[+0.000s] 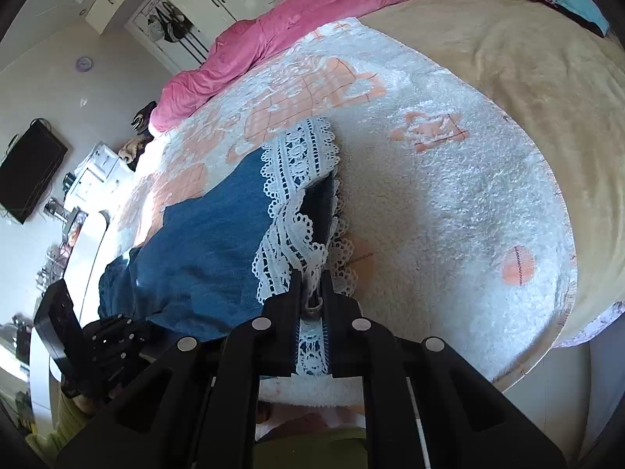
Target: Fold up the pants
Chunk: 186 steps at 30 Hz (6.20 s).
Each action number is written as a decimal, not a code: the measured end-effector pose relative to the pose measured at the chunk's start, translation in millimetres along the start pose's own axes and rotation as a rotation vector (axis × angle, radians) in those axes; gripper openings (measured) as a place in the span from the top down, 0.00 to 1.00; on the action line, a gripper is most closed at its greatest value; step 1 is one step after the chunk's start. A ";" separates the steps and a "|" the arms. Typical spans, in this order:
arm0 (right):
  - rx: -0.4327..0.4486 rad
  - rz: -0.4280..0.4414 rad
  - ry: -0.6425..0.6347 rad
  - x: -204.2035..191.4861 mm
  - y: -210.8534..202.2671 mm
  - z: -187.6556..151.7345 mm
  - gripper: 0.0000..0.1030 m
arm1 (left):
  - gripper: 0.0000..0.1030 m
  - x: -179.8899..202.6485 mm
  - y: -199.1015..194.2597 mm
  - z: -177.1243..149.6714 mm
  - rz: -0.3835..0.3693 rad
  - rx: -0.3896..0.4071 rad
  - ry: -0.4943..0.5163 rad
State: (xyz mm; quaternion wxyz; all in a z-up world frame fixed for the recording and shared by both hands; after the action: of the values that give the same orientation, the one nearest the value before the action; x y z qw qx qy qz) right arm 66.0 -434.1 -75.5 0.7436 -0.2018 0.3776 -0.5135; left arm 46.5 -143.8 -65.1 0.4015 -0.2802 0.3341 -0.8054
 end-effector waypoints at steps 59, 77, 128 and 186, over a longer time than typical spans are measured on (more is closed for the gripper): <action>-0.138 0.039 -0.430 -75.9 58.0 -45.8 0.70 | 0.65 -225.5 -117.8 -47.7 0.488 0.154 -0.690; -0.048 0.034 -0.511 -99.1 35.0 -19.7 0.58 | 0.36 -138.7 -120.5 5.8 0.414 0.233 -0.469; -0.047 0.036 -0.301 11.3 103.7 95.0 0.82 | 0.92 -134.7 77.0 99.4 0.025 -0.046 -0.475; -0.063 -0.144 -0.406 -37.7 53.2 -22.7 0.56 | 0.22 -196.5 -43.5 -9.2 0.295 0.147 -0.799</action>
State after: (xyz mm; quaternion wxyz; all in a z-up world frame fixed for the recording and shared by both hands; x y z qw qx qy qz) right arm 74.0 -376.7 -113.1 0.7592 -0.3506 0.2205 -0.5020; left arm 122.2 42.7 -73.6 0.6289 -0.4902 0.1306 -0.5892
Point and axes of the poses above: each gripper's, at about its wrist camera, not at the fingertips, and y roughly the way its jaws point, x to its right, z to its top, the point moved 6 cm from there along y, roughly the way its jaws point, and after that the axes turned 11 degrees about -y, right-handed, at the moved point
